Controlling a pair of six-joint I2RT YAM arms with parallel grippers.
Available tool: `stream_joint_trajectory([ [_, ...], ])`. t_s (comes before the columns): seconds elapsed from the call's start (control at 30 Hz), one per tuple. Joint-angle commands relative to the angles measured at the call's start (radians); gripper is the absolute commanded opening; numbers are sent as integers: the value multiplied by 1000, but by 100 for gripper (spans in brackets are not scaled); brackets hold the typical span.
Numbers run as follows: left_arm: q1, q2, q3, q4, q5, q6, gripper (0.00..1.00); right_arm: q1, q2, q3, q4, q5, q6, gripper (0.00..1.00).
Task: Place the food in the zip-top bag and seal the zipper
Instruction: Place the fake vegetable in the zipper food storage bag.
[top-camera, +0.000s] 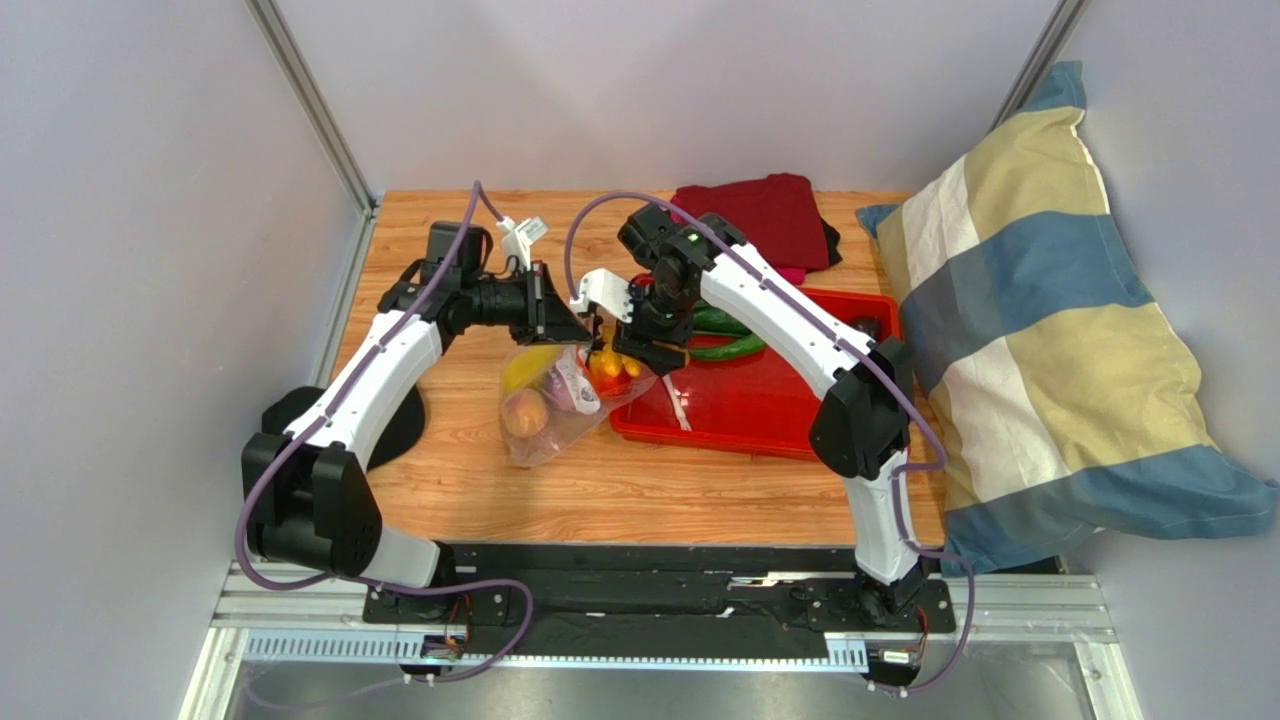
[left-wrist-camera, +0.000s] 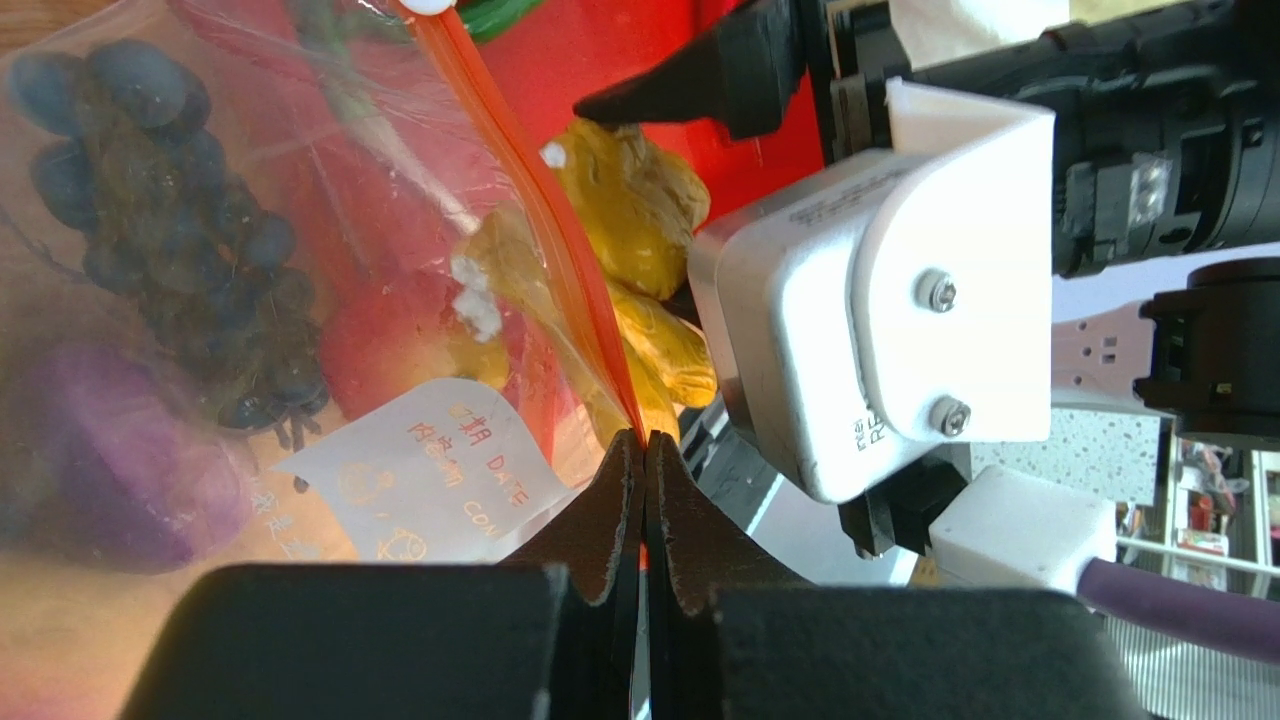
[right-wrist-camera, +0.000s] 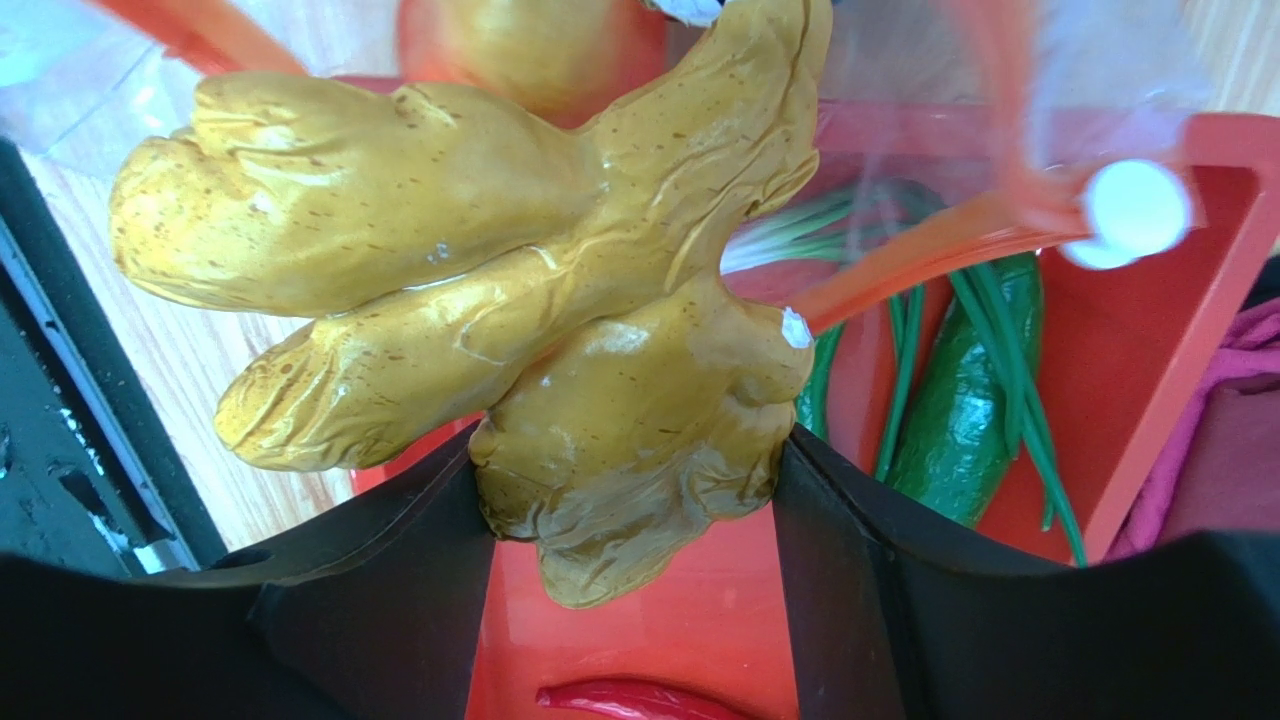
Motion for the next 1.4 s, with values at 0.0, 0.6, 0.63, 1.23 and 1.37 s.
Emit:
stream_joint_trajectory([
  [0.0, -17, -36, -8, 9, 32, 27, 0, 6, 25, 62, 7, 16, 6, 34],
  [0.6, -32, -13, -3, -6, 36, 27, 0, 14, -41, -39, 155, -53, 189, 92],
  [0.63, -32, -11, 1, -7, 39, 29, 0, 9, -57, -61, 166, -62, 190, 93],
  [1.23, -32, 7, 23, 5, 56, 17, 0, -149, -178, -352, 335, -321, 399, 62],
  [1.37, -32, 4, 29, -3, 53, 21, 0, -151, -134, -352, 378, -309, 428, 51],
])
